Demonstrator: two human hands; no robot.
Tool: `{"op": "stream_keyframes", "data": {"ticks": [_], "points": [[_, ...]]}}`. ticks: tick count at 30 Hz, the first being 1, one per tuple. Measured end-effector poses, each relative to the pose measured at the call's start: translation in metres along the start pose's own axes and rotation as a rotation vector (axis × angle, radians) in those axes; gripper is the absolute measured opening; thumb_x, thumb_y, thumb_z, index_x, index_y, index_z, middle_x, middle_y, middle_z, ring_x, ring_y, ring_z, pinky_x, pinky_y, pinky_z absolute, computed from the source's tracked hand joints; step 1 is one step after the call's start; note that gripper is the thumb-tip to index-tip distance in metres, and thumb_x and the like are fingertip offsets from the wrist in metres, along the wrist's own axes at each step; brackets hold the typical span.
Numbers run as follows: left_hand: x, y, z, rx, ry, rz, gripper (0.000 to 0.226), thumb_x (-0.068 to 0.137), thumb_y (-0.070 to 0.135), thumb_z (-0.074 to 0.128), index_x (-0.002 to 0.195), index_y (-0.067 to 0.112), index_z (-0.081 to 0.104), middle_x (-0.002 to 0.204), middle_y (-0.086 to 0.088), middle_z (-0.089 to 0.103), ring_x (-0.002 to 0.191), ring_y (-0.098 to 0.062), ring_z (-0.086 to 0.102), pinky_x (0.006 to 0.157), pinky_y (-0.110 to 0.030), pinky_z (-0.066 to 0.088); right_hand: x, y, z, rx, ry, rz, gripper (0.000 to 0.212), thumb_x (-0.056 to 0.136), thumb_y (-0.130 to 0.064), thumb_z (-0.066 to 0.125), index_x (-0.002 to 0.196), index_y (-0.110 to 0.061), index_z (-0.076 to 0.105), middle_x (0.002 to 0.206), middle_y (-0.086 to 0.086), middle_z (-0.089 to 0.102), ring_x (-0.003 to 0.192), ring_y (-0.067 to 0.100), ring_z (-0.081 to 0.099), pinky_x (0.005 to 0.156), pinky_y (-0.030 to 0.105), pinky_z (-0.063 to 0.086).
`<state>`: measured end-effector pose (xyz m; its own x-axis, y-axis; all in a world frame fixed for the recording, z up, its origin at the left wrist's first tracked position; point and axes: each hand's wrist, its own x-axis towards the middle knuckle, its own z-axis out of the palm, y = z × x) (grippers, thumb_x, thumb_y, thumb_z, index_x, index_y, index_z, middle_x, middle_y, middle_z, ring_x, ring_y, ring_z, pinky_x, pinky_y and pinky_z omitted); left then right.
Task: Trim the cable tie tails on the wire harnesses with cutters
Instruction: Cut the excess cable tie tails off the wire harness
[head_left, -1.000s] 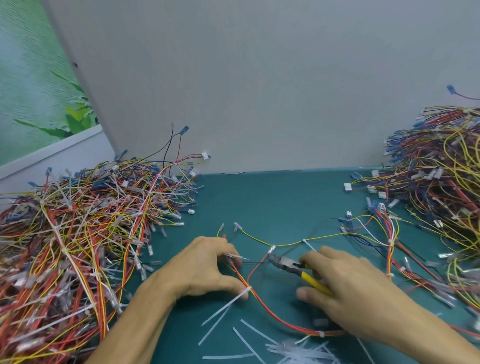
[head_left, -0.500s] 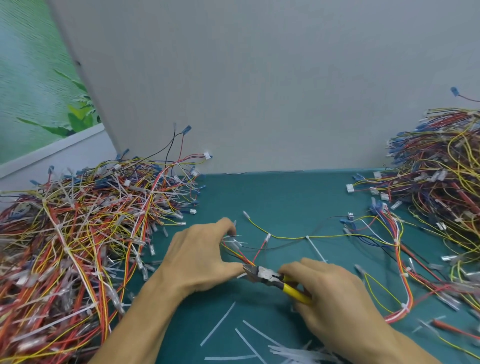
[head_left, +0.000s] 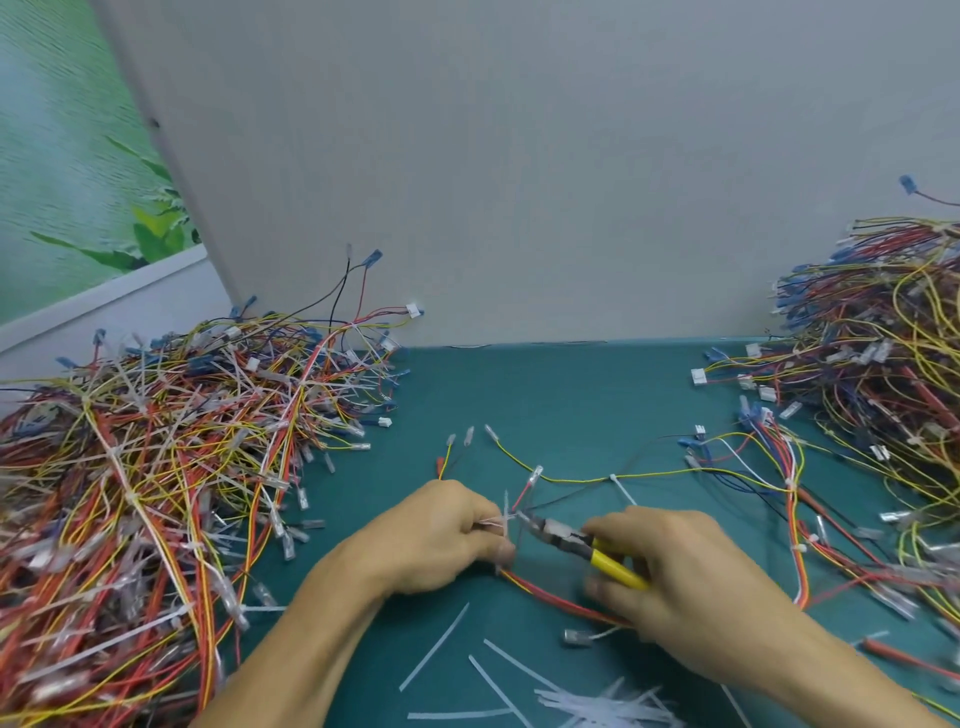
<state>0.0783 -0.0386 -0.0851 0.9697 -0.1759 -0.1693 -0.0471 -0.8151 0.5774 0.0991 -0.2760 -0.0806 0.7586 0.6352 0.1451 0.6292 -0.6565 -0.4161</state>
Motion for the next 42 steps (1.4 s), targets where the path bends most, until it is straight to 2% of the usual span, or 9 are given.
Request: {"op": "stream_keyframes", "data": {"ticks": [3, 6, 14, 23, 31, 34, 37, 39, 42], "points": [[0.002, 0.001, -0.002, 0.032, -0.025, -0.024, 0.021, 0.088, 0.032, 0.063, 0.070, 0.022, 0.065, 0.059, 0.017, 0.057, 0.058, 0.002, 0.047, 0.059, -0.017, 0.037, -0.002, -0.001, -0.011, -0.114, -0.043, 0.074, 0.023, 0.084, -0.048, 0.055, 0.089, -0.027, 0.047, 0.084, -0.007, 0.050, 0.085, 0.015, 0.052, 0.071, 0.034, 0.045], [0.000, 0.004, -0.003, -0.079, -0.026, -0.026, 0.028, 0.093, 0.027, 0.058, 0.066, 0.026, 0.065, 0.061, 0.020, 0.063, 0.060, 0.010, 0.053, 0.061, -0.007, 0.037, -0.005, -0.004, -0.017, -0.245, -0.101, 0.114, 0.018, 0.085, -0.050, 0.047, 0.090, -0.033, 0.044, 0.090, -0.008, 0.048, 0.093, 0.018, 0.055, 0.062, 0.033, 0.038], [0.001, -0.002, -0.003, -0.085, 0.018, -0.028, 0.030, 0.092, 0.032, 0.060, 0.065, 0.027, 0.048, 0.053, 0.017, 0.045, 0.052, -0.001, 0.036, 0.057, -0.024, 0.032, 0.005, -0.025, -0.007, -0.444, -0.179, 0.091, 0.023, 0.087, -0.031, 0.048, 0.106, -0.027, 0.059, 0.098, -0.004, 0.051, 0.095, 0.027, 0.059, 0.064, 0.032, 0.036], [0.000, 0.001, -0.003, -0.087, 0.027, -0.032, 0.032, 0.092, 0.032, 0.061, 0.063, 0.026, 0.047, 0.049, 0.017, 0.043, 0.050, -0.001, 0.035, 0.053, -0.021, 0.029, 0.008, -0.038, 0.003, -0.490, -0.204, 0.103, 0.026, 0.086, -0.039, 0.056, 0.108, -0.025, 0.059, 0.091, -0.002, 0.038, 0.098, 0.027, 0.060, 0.060, 0.032, 0.029], [0.001, 0.000, -0.003, -0.094, 0.024, -0.037, 0.033, 0.091, 0.032, 0.061, 0.062, 0.027, 0.047, 0.053, 0.013, 0.042, 0.052, -0.003, 0.034, 0.056, -0.026, 0.030, 0.010, -0.044, 0.003, -0.525, -0.247, 0.100, 0.022, 0.087, -0.038, 0.057, 0.104, -0.024, 0.057, 0.089, 0.000, 0.035, 0.098, 0.028, 0.059, 0.049, 0.030, 0.016], [0.001, -0.001, -0.003, -0.096, 0.027, -0.037, 0.033, 0.091, 0.032, 0.061, 0.062, 0.027, 0.047, 0.053, 0.013, 0.042, 0.053, -0.004, 0.034, 0.057, -0.027, 0.030, 0.011, -0.046, 0.005, -0.557, -0.247, 0.069, 0.005, 0.090, -0.025, 0.053, 0.092, -0.026, 0.048, 0.084, 0.002, 0.031, 0.093, 0.030, 0.056, 0.048, 0.030, 0.012], [0.000, 0.000, -0.004, -0.099, 0.023, -0.037, 0.033, 0.092, 0.031, 0.060, 0.062, 0.027, 0.046, 0.053, 0.013, 0.042, 0.053, -0.004, 0.034, 0.058, -0.027, 0.030, 0.009, -0.045, 0.006, -0.573, -0.199, 0.065, 0.013, 0.089, -0.014, 0.047, 0.088, -0.025, 0.040, 0.077, 0.002, 0.024, 0.078, 0.032, 0.042, 0.052, 0.032, 0.016], [0.000, 0.001, -0.004, -0.108, 0.017, -0.038, 0.031, 0.092, 0.030, 0.060, 0.064, 0.026, 0.047, 0.057, 0.012, 0.043, 0.056, -0.007, 0.035, 0.060, -0.029, 0.030, 0.006, -0.047, 0.007, -0.540, -0.193, 0.041, 0.016, 0.087, -0.013, 0.049, 0.087, -0.025, 0.038, 0.081, 0.004, 0.031, 0.086, 0.031, 0.050, 0.064, 0.034, 0.022], [-0.001, 0.001, -0.004, -0.116, 0.017, -0.043, 0.031, 0.092, 0.029, 0.060, 0.065, 0.026, 0.047, 0.056, 0.012, 0.043, 0.056, -0.007, 0.035, 0.060, -0.029, 0.030, 0.008, -0.051, 0.002, -0.530, -0.144, -0.039, 0.042, 0.059, -0.022, 0.077, 0.072, -0.024, 0.037, 0.070, 0.006, 0.047, 0.066, 0.028, 0.059, 0.059, 0.033, 0.025]]}}
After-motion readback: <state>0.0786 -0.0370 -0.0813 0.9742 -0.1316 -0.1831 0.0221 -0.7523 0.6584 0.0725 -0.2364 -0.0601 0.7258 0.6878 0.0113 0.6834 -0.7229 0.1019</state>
